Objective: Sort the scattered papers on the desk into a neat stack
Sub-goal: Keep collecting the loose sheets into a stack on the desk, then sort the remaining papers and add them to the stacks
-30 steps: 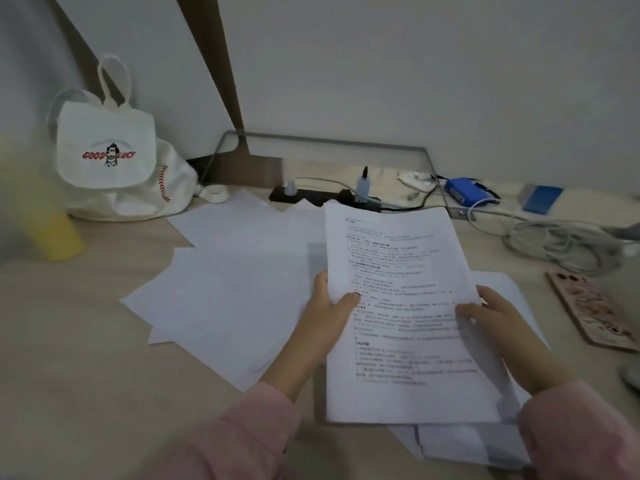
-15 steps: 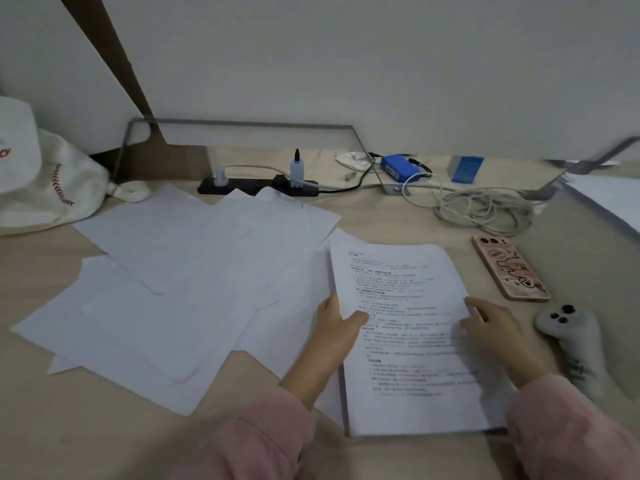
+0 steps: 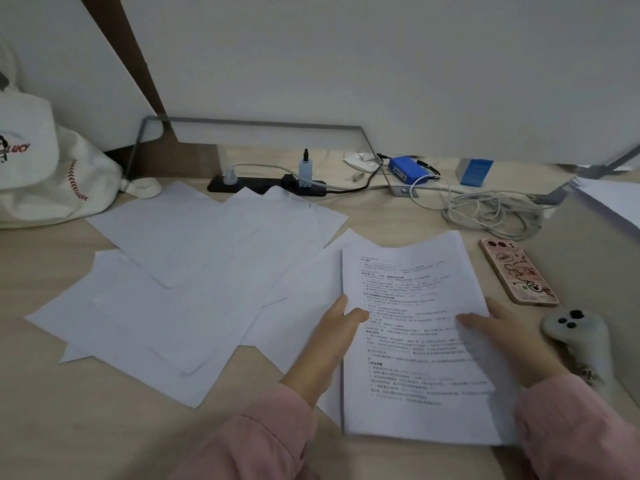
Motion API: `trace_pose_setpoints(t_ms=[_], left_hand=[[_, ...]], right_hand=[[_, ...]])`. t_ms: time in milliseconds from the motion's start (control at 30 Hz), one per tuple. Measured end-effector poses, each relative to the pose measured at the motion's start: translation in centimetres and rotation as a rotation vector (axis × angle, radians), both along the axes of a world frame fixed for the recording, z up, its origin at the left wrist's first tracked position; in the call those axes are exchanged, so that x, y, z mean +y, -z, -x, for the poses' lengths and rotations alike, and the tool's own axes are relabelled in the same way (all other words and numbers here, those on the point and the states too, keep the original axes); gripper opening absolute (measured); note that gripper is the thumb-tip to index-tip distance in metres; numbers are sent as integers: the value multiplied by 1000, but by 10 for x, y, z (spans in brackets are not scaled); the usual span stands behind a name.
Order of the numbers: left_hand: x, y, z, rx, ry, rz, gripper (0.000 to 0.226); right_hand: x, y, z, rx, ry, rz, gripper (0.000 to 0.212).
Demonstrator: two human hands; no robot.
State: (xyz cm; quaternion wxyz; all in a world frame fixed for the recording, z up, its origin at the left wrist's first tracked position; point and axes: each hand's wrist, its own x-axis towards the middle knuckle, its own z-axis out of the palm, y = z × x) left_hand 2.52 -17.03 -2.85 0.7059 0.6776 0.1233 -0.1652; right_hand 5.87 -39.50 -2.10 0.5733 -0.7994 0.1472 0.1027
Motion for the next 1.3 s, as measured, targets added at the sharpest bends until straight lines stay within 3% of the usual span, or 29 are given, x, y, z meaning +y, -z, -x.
trace_pose_setpoints(t_ms=[133, 300, 467, 533, 700, 833, 933, 1033, 1100, 1300], left_hand=[[3, -5, 2, 28, 16, -7, 50], [18, -5, 6, -42, -36, 45, 30], [45, -17, 13, -104, -141, 149, 42], [65, -26, 18, -170, -210, 111, 33], [135, -42, 34, -334, -376, -119, 24], [200, -44, 54, -411, -492, -366, 22], [244, -44, 76, -334, -533, -660, 22], [283, -41, 102, -175, -600, -1139, 45], [302, -36, 120, -220, -651, -1380, 54], [308, -6, 148, -174, -460, -1245, 66]], right_hand=[[1, 1, 4, -50, 4, -97, 28], [6, -29, 0, -72, -49, -391, 30], [39, -49, -6, -84, -160, -547, 26], [63, -51, -6, -91, -192, -563, 24], [133, -45, -1, -65, -399, -617, 28], [198, -26, 16, -9, -645, -510, 38], [252, -13, 29, 16, -693, -518, 39], [309, -5, 43, 112, -716, -652, 37], [345, 2, 53, 187, -728, -756, 41], [430, 16, 87, 318, -723, -889, 45]])
